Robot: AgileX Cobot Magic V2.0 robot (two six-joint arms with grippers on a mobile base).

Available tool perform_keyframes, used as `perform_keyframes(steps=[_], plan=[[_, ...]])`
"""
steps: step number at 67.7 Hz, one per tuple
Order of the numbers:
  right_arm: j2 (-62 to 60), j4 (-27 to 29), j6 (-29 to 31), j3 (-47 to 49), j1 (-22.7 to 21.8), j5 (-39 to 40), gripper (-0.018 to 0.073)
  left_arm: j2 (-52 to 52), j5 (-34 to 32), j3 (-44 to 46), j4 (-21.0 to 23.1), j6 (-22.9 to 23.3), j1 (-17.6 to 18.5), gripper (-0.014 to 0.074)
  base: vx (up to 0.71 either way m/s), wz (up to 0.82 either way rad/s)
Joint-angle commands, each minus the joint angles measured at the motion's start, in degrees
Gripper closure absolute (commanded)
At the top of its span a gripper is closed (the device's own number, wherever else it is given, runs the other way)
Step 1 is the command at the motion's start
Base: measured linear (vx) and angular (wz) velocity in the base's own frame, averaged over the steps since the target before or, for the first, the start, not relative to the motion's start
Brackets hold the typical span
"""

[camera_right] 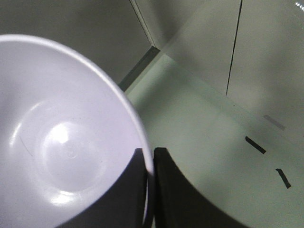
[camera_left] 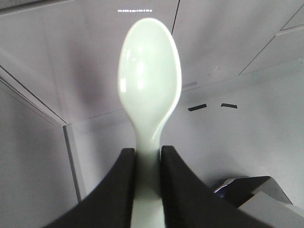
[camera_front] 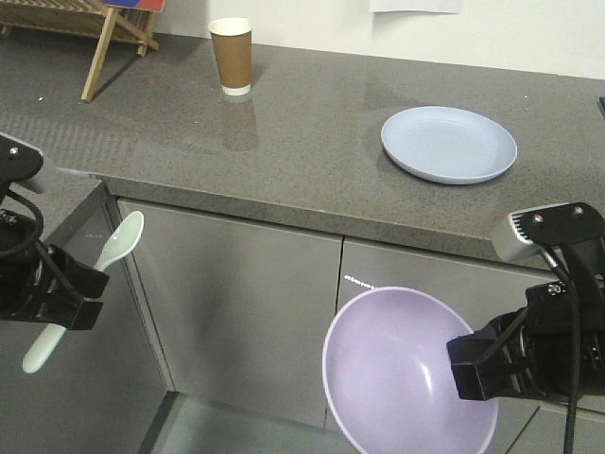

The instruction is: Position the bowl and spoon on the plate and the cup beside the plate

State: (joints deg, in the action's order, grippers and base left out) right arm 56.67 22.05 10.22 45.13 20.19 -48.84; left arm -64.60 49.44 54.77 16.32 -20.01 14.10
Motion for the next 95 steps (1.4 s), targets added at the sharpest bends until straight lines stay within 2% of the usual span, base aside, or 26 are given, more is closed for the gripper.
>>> perform_keyframes(steps=[1,95], plan=[[-0.8,1.4,0.1,1.6,0.0,2.5,0.056,1.2,-2.8,1.4,1.3,0.0,0.3,0.0519,0.14,-0.06],[-0.8,1.4,0.1,1.6,0.0,2.5,0.056,1.2,-2.8,1.4,1.3,0.0,0.3,0.0519,0.12,-0.13]])
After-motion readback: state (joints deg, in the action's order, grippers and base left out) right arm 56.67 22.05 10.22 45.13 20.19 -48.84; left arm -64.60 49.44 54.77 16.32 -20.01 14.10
